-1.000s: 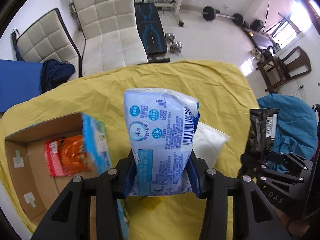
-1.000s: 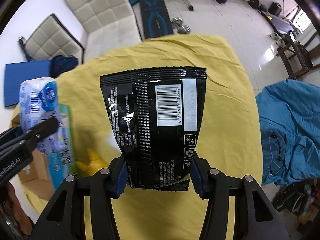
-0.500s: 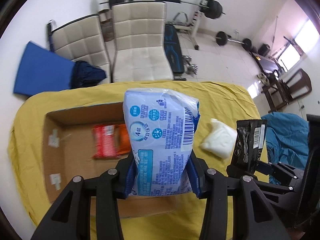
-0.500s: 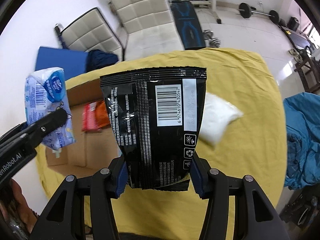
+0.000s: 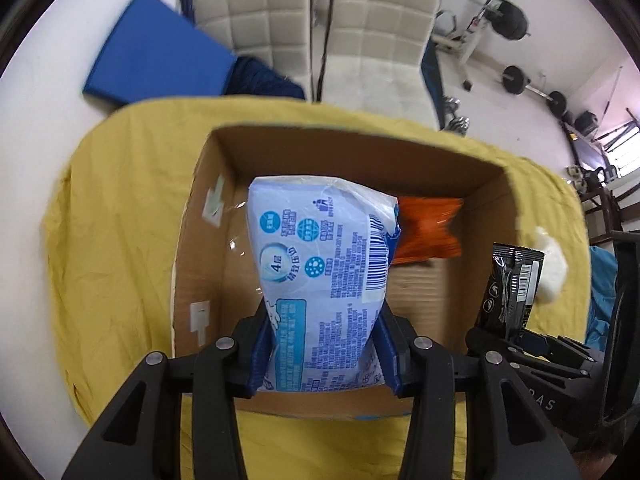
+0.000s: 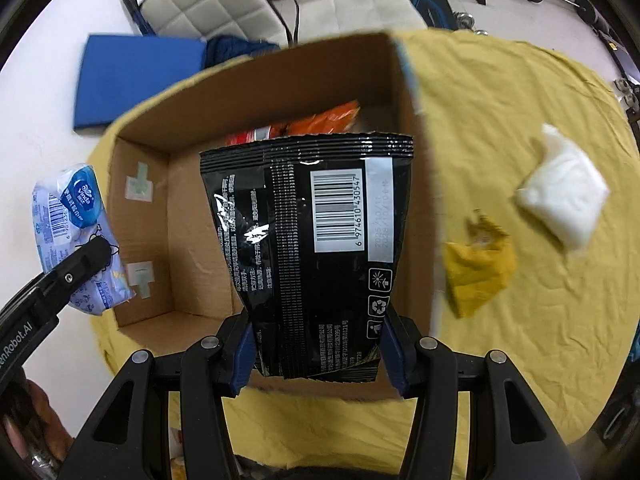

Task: Organize snacks
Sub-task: 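Carry both packs into the box and release them beside the others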

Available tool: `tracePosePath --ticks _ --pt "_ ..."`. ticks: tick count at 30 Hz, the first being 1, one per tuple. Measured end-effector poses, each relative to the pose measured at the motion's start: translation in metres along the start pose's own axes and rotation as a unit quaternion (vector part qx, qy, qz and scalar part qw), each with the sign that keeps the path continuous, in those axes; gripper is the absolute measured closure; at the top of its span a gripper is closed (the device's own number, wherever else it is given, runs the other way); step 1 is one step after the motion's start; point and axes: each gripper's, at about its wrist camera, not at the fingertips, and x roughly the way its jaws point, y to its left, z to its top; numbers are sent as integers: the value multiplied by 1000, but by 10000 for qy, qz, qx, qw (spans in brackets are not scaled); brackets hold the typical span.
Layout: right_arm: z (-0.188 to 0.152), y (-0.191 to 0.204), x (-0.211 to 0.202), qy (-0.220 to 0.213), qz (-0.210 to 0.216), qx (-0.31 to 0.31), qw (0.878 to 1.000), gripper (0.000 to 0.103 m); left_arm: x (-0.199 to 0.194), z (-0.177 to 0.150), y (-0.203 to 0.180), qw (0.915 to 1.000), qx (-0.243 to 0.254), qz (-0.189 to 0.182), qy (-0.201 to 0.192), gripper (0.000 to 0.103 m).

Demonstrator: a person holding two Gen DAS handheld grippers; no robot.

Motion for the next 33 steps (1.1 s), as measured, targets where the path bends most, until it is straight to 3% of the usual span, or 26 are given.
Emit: tracePosePath --ticks 9,16,25,33 --pt "21 13 81 563 -586 -26 9967 48 86 32 35 9975 -161 79 685 61" --pt "31 9 118 827 -809 70 9933 48 131 59 31 9948 -33 15 1021 61" --pt "44 -2 140 998 -894 63 9910 46 161 60 32 9901 45 -179 1389 58" --pt "41 14 142 951 -994 -61 9905 43 161 56 37 9886 -90 -269 1480 52"
